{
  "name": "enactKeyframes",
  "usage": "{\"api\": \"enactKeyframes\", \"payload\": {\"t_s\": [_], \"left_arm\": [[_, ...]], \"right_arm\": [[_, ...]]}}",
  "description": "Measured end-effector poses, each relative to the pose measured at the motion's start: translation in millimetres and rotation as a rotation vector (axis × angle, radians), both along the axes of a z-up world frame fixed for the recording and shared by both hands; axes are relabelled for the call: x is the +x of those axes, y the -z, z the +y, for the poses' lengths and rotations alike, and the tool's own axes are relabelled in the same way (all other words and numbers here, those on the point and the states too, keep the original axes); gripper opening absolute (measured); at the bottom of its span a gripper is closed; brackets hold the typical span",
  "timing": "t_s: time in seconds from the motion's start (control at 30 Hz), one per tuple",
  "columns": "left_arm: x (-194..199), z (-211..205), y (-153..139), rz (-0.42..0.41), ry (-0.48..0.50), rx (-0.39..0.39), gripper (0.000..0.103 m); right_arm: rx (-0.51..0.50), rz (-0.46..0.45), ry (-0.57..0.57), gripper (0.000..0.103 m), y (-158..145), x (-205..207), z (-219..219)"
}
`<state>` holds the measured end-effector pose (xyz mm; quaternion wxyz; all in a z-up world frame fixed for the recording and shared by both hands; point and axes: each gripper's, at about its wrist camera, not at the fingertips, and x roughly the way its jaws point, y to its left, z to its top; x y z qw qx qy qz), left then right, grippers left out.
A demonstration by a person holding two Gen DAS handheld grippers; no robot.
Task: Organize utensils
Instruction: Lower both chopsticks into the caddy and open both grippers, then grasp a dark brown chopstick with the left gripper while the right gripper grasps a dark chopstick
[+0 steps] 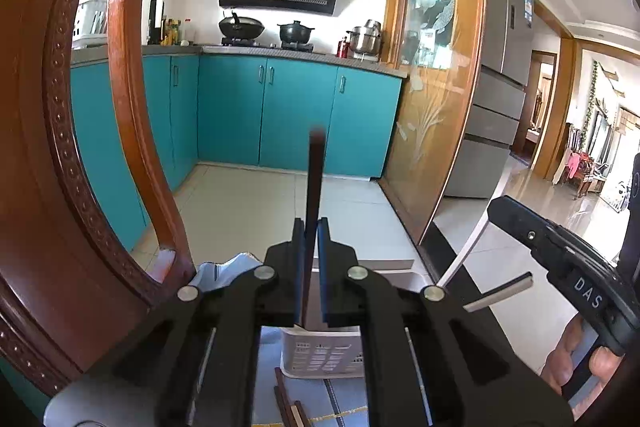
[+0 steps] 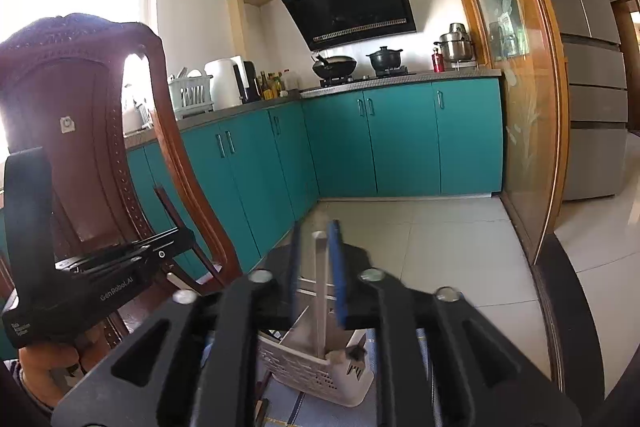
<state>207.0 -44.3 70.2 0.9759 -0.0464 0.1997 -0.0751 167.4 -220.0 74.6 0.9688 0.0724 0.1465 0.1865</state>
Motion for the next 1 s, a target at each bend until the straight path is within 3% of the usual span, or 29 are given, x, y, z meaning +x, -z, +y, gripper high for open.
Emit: {"api": "enactKeyframes", "payload": {"t_s": [0.1,0.17,0.3,0.37,0.4,0.47,0.53,0.6,0.73,0.8,1.0], "left_arm": [[-13,2,-5,-0.031,0.003,-0.001,0.007],[-35,9,-7,-0.105,0.035,-0.048,0.007],[-69,18,-13,-0.209,0.069,-0.069,0.007],[-82,30,-9,-0.239,0.068,-0.099,0.008],[-85,36,-5,-0.238,0.068,-0.11,0.011],[-86,43,6,-0.209,0.058,-0.112,0.018],[-82,53,31,-0.121,0.056,-0.117,0.033],[-68,59,59,0.03,0.027,-0.102,0.035],[-40,69,102,0.274,-0.055,-0.11,0.035],[-34,70,111,0.329,-0.056,-0.115,0.035],[-30,68,133,0.424,-0.063,-0.06,0.037]], "right_arm": [[0.011,-0.056,0.0,0.026,-9,-19,-4],[0.018,-0.116,-0.028,0.029,-17,-42,-6],[-0.032,-0.184,-0.189,0.03,-12,-81,6],[-0.07,-0.103,-0.29,0.03,13,-85,21],[-0.074,-0.021,-0.339,0.03,32,-79,28],[-0.088,0.216,-0.368,0.03,83,-56,44],[-0.113,0.497,-0.366,0.03,139,-30,60],[-0.161,0.632,-0.366,0.03,174,-20,74],[-0.288,0.706,-0.325,0.031,207,-25,95],[-0.348,0.669,-0.313,0.031,206,-30,105],[-0.385,0.68,-0.284,0.028,204,-35,104]]}}
